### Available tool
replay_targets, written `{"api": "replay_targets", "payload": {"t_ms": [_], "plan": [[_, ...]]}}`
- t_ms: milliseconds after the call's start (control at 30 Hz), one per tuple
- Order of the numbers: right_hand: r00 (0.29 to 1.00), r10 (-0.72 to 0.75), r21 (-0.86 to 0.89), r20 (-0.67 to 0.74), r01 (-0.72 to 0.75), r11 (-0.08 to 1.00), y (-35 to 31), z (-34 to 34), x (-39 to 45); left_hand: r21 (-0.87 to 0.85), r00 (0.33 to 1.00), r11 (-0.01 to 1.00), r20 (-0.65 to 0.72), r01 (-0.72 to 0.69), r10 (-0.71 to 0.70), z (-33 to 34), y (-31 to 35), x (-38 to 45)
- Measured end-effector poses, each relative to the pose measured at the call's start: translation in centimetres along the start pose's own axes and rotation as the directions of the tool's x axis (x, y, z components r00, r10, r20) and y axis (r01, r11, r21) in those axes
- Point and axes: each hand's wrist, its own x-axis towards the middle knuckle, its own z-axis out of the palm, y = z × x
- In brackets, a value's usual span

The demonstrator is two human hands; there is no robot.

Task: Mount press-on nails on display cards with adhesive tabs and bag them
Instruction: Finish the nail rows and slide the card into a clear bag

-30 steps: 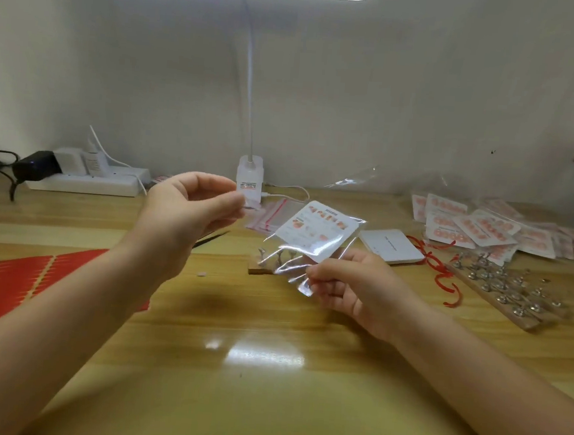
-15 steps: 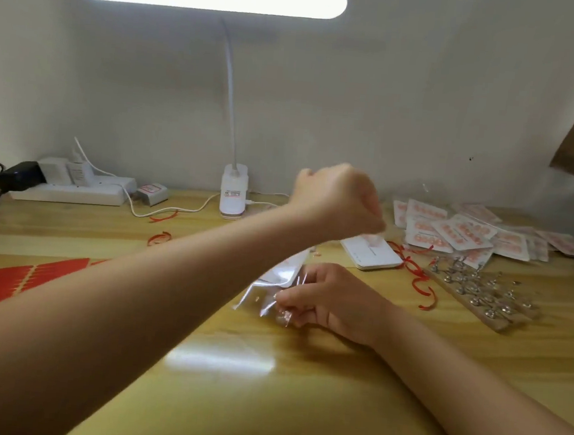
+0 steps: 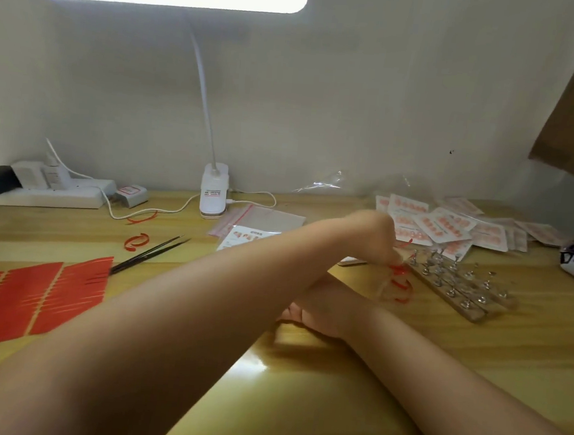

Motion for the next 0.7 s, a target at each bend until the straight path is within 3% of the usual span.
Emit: {"api": "replay_targets", "payload": {"t_ms": [67, 133, 300, 433, 533, 633, 700], "plan": [[0.997, -0.044, 0.161, 0.056, 0.035, 0.986, 0.3, 0.3, 0.3, -0.064, 0.980, 0.998, -0.198, -0.007, -0.006, -0.6, -0.7, -0.4], [0.996, -0.052, 0.226, 0.065, 0.036, 0.973, 0.6, 0.2, 0.8, -0.118, 0.953, 0.993, -0.300, 0.004, -0.039, -1.4, -1.2, -0.9], [0.996, -0.061, 0.153, 0.068, 0.050, 0.987, 0.9, 0.0, 1.6, -0.289, 0.996, 0.957, -0.079, 0.008, -0.032, -1.9, -2.1, -2.4], [0.994, -0.084, 0.183, 0.074, 0.069, 0.981, 1.0, -0.1, 1.5, -0.280, 0.957, 0.954, -0.290, -0.111, 0.027, -3.3, -2.6, -5.1], [0.997, -0.064, 0.354, 0.043, 0.045, 0.934, 0.5, -0.3, 1.4, -0.266, 0.849, 0.947, -0.528, -0.179, 0.012, -4.6, -4.9, -8.7], [0.995, -0.098, 0.476, -0.002, 0.087, 0.875, -0.4, -0.8, 1.2, -0.126, 0.646, 0.978, -0.763, -0.164, 0.011, -5.1, -8.5, -13.2], [0.992, -0.123, 0.518, -0.007, 0.109, 0.848, -1.2, -1.1, 0.9, -0.080, 0.552, 0.989, -0.834, -0.127, 0.004, -4.9, -10.8, -15.9]]}}
